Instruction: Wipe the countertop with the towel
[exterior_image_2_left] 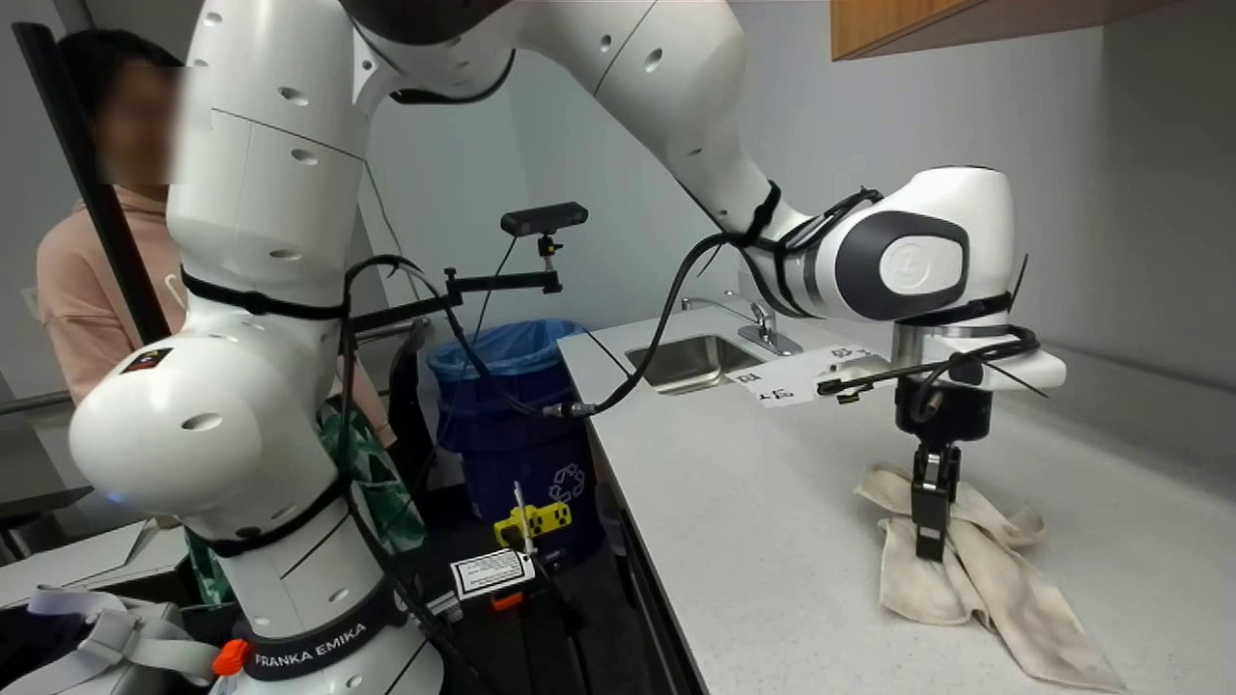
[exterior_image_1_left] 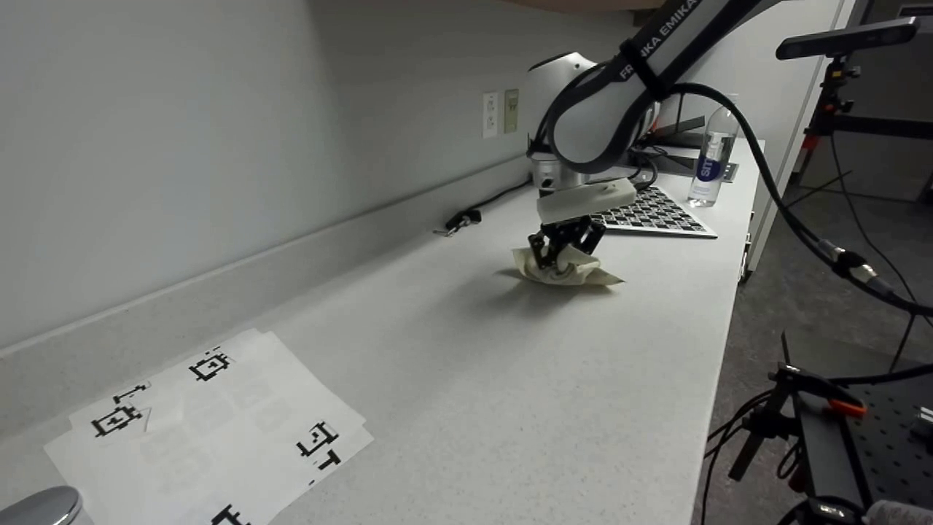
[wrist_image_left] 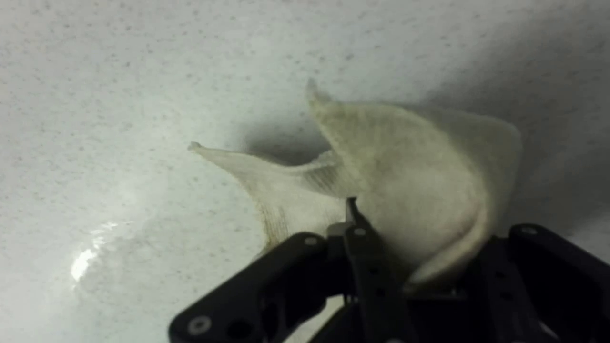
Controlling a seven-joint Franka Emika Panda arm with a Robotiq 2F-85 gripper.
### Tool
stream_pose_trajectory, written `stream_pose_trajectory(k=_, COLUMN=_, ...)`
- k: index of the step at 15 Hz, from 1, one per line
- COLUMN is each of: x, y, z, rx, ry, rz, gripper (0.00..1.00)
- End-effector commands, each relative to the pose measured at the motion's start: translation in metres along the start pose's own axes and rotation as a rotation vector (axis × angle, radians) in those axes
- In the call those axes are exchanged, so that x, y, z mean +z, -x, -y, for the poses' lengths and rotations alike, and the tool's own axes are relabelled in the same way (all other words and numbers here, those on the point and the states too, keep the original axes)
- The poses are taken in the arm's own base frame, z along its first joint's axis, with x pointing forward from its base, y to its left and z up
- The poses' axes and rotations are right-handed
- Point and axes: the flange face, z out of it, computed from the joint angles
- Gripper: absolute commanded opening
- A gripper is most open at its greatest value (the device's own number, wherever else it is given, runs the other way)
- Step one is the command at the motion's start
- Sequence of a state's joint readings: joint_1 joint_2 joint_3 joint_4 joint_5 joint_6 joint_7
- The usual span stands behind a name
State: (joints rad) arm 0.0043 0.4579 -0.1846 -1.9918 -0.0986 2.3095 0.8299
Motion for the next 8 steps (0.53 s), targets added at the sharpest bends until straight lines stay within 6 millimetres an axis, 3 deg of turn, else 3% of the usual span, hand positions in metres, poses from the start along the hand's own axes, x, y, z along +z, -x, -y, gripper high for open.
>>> stream_pose_trajectory(k=1, x=-0.02, y=0.0, z=0.033, rx=-0.099, ry=-0.038, rz=-0.05, gripper=0.03)
stream_pose_trajectory(k=3, x=-0.027, y=-0.005, z=0.038, rx=-0.17, ry=-0.042, rz=-0.082, gripper=0.03)
stream_pose_trajectory(k=8, x=-0.032, y=-0.026, z=0.018, rx=-0.273, ry=-0.046, rz=-0.097, gripper=0.03)
